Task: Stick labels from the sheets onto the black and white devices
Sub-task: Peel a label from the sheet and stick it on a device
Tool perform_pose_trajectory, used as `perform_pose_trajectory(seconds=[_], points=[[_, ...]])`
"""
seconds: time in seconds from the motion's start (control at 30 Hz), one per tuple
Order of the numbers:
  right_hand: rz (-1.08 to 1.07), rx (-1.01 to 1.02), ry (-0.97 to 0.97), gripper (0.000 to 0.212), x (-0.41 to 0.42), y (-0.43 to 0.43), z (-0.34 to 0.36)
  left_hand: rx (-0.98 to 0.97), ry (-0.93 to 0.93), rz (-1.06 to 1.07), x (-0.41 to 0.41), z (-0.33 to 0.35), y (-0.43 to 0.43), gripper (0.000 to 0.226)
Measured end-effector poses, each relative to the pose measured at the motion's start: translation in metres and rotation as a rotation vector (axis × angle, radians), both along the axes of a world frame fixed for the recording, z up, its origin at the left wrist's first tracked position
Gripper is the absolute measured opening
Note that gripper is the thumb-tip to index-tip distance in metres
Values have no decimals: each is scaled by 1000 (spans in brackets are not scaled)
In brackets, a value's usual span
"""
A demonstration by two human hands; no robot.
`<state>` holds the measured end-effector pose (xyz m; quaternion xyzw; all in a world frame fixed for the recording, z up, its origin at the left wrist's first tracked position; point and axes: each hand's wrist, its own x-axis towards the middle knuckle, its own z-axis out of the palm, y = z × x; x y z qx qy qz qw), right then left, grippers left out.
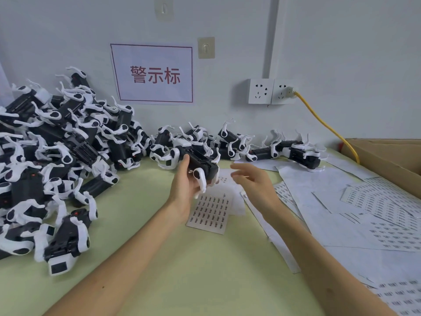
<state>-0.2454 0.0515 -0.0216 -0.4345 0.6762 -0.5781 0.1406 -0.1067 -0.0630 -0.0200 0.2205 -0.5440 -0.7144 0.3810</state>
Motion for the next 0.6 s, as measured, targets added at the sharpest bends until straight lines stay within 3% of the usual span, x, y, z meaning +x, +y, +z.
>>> perform_pose_trajectory(seconds=[0.13, 0.23, 0.3, 0.37, 0.47, 0.6], points=[[-143, 375, 372, 52, -9, -6, -18, 38, 31, 17, 5, 2, -7, 58], [-87, 513, 564, 64, -3, -13, -28, 123, 73, -37, 9, 5, -11, 63], [-25, 579, 639, 69, -1, -19, -33, 228, 117, -73, 12, 7, -15, 52], [-5, 598, 642, 69, -3, -21, -34, 297, 130, -107, 16, 9, -18, 43], [-42, 524, 613, 64, -4, -19, -32, 234, 60, -52, 17, 11, -20, 47], [-73, 235, 390, 50, -2, -13, -25, 241, -33, 51, 15, 11, -19, 39]])
